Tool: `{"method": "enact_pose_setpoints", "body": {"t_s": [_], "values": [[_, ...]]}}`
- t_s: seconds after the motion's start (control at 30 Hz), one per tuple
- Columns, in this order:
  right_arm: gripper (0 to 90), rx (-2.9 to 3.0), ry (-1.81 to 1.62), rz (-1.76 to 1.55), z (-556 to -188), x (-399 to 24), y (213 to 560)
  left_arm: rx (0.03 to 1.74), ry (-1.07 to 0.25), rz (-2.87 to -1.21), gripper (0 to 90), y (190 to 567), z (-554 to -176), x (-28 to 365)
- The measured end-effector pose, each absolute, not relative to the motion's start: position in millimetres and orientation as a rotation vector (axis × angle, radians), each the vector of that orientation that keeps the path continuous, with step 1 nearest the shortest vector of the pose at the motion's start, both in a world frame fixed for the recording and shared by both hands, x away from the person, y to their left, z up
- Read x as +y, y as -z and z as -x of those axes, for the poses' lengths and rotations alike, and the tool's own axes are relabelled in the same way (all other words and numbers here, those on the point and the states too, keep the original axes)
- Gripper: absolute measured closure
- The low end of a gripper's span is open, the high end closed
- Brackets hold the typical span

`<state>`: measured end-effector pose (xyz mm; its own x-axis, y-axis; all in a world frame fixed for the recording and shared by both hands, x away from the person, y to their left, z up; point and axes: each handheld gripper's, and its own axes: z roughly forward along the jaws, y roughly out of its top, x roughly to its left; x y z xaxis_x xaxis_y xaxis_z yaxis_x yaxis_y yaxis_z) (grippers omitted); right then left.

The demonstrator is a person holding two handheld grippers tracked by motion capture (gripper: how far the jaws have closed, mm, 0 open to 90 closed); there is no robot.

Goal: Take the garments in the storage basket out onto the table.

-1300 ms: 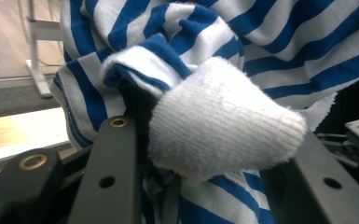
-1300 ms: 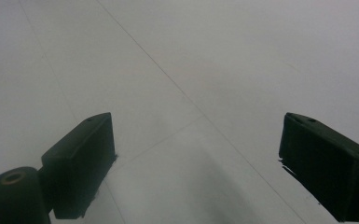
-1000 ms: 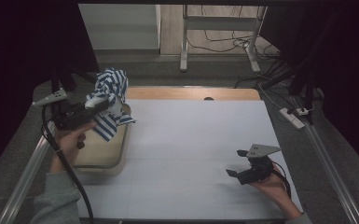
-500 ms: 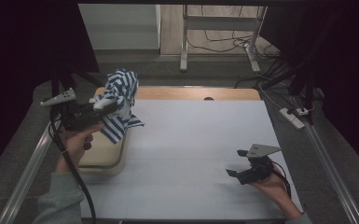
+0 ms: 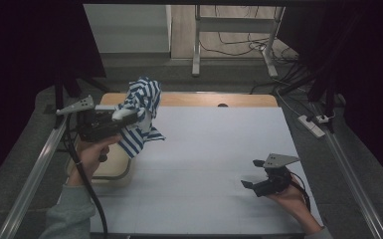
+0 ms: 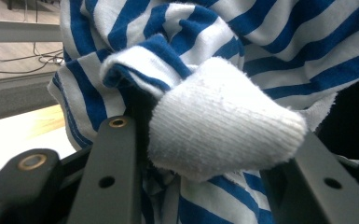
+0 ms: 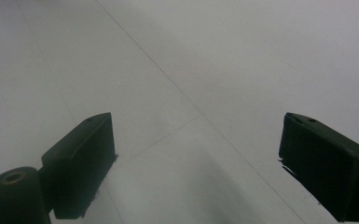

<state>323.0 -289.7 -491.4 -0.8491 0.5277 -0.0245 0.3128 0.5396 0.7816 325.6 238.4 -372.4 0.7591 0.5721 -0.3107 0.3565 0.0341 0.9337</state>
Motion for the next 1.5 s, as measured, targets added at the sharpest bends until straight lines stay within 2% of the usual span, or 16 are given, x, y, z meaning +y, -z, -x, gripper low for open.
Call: {"method": "enact_pose_setpoints", "body": {"t_s": [1.5], "values": [[10.4,2.526,-1.196,-0.702,-323,-289,492,0.740,-0.099,-1.717,59.4,398,-338,169]]}}
